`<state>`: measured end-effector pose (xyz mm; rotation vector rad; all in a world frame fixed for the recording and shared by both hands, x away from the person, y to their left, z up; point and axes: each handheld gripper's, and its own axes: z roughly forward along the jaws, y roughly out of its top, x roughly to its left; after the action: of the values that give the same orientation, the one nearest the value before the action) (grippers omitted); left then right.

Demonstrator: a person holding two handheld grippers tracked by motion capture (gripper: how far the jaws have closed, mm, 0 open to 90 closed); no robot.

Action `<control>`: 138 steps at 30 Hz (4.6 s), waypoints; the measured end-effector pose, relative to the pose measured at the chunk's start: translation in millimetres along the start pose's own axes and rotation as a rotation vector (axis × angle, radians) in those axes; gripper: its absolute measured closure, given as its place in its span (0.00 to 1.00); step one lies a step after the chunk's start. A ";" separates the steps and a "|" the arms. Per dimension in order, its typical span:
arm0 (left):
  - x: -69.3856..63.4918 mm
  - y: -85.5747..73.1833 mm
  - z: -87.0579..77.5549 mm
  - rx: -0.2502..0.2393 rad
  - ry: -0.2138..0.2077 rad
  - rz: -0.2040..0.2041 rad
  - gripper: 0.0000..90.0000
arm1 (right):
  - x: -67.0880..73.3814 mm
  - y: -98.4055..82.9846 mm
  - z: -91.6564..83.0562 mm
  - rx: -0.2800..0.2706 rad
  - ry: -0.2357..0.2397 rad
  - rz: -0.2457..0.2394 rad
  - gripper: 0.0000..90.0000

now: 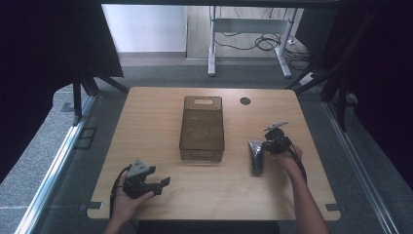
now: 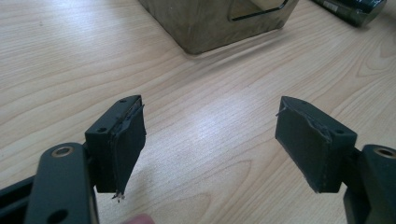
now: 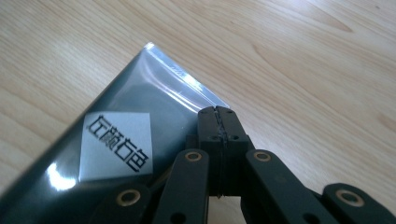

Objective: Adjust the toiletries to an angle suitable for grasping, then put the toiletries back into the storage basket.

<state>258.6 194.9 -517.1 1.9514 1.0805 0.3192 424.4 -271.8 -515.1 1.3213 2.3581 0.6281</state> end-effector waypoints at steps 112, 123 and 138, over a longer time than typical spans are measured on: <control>-15.7 2.3 3.1 0.010 0.008 0.043 0.28 | 55.7 11.1 -15.1 0.379 0.055 0.046 0.50; -14.9 2.0 3.6 0.013 0.012 0.040 0.28 | 47.4 10.0 -19.5 0.353 0.064 0.048 0.53; -15.3 1.5 4.9 0.016 0.011 0.041 0.28 | 44.5 24.1 -51.0 0.284 0.087 0.028 0.53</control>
<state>253.2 179.7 -516.2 1.9904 1.0537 0.3452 393.1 -232.5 -463.7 1.4729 2.5773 0.3742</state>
